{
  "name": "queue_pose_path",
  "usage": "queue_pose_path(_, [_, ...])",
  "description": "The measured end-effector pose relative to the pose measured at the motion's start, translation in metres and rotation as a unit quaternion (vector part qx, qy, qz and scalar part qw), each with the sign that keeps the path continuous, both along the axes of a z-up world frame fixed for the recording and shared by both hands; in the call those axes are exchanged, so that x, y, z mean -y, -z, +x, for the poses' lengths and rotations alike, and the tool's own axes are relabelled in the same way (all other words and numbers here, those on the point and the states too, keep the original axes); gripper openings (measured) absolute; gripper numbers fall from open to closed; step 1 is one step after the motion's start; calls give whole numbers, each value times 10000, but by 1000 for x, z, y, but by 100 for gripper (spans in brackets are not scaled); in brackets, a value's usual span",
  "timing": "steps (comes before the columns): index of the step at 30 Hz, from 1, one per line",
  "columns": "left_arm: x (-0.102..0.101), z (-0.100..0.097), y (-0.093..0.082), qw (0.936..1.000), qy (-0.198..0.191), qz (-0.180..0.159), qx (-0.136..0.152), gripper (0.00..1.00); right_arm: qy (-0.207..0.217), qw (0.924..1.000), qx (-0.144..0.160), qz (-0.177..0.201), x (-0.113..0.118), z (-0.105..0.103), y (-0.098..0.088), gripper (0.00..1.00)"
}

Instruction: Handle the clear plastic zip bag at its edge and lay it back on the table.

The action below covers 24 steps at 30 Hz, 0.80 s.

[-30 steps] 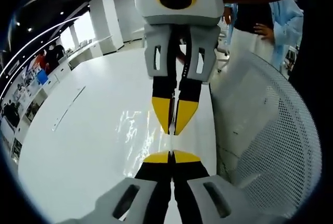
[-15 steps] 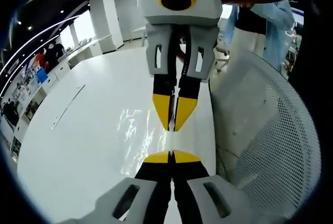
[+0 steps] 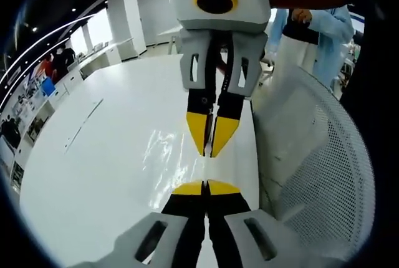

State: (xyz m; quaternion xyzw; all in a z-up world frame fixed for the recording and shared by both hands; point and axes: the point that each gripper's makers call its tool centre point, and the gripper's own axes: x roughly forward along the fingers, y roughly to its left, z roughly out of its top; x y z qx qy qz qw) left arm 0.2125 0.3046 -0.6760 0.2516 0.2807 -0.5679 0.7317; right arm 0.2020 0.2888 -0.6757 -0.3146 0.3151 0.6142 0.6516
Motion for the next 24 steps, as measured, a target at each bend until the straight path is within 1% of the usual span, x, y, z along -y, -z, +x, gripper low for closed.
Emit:
queue_pose_path(5, [-3, -2, -5, 9999, 29, 102, -71, 0, -38, 10000, 22, -3, -4, 1, -3, 0])
queue_pose_path(9, [-6, -1, -6, 9998, 36, 145, -99, 0, -46, 10000, 14, -9, -5, 1, -5, 0])
queue_pose_path(15, [-8, -4, -9, 9997, 45, 202, -164, 0, -58, 10000, 18, 1, -8, -5, -7, 0])
queue_pose_path(24, [-8, -8, -6, 9994, 43, 245, -229, 0, -77, 9999, 6, -100, -1, -8, -4, 0])
